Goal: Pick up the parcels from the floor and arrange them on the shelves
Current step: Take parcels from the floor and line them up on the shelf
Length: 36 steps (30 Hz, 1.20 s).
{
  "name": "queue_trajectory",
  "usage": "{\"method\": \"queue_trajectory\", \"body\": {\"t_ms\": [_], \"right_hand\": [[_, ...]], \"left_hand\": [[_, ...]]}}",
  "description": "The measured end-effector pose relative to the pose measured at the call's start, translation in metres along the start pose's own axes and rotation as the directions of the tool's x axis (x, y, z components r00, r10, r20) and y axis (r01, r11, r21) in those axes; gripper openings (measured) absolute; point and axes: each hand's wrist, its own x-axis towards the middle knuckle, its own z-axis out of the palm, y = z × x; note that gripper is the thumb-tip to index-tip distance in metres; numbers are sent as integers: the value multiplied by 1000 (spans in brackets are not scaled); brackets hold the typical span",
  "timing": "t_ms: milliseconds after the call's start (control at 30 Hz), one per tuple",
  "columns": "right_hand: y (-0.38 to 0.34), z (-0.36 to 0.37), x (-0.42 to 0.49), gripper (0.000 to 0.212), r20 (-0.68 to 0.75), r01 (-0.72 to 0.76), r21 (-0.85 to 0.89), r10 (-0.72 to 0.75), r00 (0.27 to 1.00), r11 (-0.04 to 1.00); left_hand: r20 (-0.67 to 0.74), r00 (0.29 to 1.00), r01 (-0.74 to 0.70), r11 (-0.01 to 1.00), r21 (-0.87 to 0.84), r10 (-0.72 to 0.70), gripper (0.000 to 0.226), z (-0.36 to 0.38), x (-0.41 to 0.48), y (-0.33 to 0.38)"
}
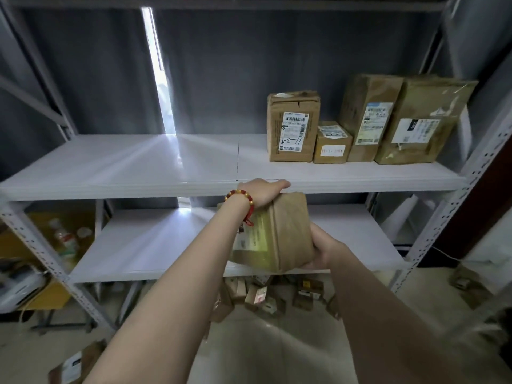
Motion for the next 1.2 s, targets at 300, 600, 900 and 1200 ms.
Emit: {"method": "queue_trajectory", "body": {"t_ms": [300, 600, 900, 1200], "right_hand": [[-52, 19, -12, 83, 286, 158, 124, -187, 940, 980], [-116, 71, -17, 65, 379, 282, 644, -617, 690, 711], [-152, 120, 24, 103, 211, 354, 780, -749, 628, 516], [-163, 162, 78, 78, 52, 401, 832, -774, 632, 384]], "left_hand": [[-294, 906, -271, 951, 148, 304, 60, -41, -17, 47], [-472, 365, -713, 567, 413, 803, 53, -71, -13, 54], [-834, 305, -844, 536, -13, 459, 42, -100, 29, 23], [-574, 818, -384, 769, -512, 27, 141, -160, 76, -53]]}}
